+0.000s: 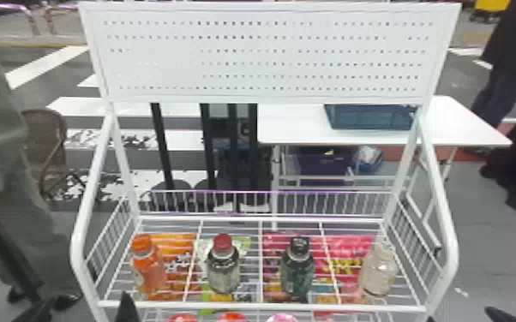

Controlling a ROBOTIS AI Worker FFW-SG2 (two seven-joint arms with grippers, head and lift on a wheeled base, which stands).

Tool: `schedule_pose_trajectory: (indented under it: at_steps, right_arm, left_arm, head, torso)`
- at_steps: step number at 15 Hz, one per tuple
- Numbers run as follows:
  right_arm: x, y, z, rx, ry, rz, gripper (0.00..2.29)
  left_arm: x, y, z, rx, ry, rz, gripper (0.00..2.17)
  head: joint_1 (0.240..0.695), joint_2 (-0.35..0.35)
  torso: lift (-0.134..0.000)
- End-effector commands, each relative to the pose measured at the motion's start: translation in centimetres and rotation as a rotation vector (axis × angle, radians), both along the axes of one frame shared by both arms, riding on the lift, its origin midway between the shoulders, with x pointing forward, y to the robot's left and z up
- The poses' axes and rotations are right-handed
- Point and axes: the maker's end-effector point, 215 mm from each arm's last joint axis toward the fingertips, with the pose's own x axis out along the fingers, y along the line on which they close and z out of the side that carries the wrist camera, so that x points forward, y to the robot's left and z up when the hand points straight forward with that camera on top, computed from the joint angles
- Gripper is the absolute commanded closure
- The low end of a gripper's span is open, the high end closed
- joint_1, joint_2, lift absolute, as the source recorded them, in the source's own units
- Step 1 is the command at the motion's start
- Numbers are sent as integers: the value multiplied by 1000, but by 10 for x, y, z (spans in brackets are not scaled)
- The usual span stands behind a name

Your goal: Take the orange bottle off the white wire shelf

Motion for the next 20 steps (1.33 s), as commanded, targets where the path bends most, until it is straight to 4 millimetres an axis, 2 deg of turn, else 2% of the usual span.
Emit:
schedule_pose_trajectory:
  at_steps: [1,8,12,17,20]
  right_arm:
    - [0,0,0,1,0,-1,147]
    - [0,2,1,4,-3,9,147]
    - [0,2,-2,4,3,9,147]
    - [0,2,-4,5,6,13,147]
    - [-2,2,-4,3,7,13,147]
  left_arm:
    - [0,0,-1,1,3,0,87]
    - [1,0,0,1,-1,0,87]
    - [5,0,-17,-12,-17,0,87]
    - [16,-18,-72,-46,-23,-32,87]
    - [36,-26,-96,-52,-23,-54,87]
  head:
    - [499,0]
    - [499,0]
    - [499,0]
    - [499,0]
    - [499,0]
  torso:
    - [0]
    - [0]
    - [0]
    - [0]
    - [0]
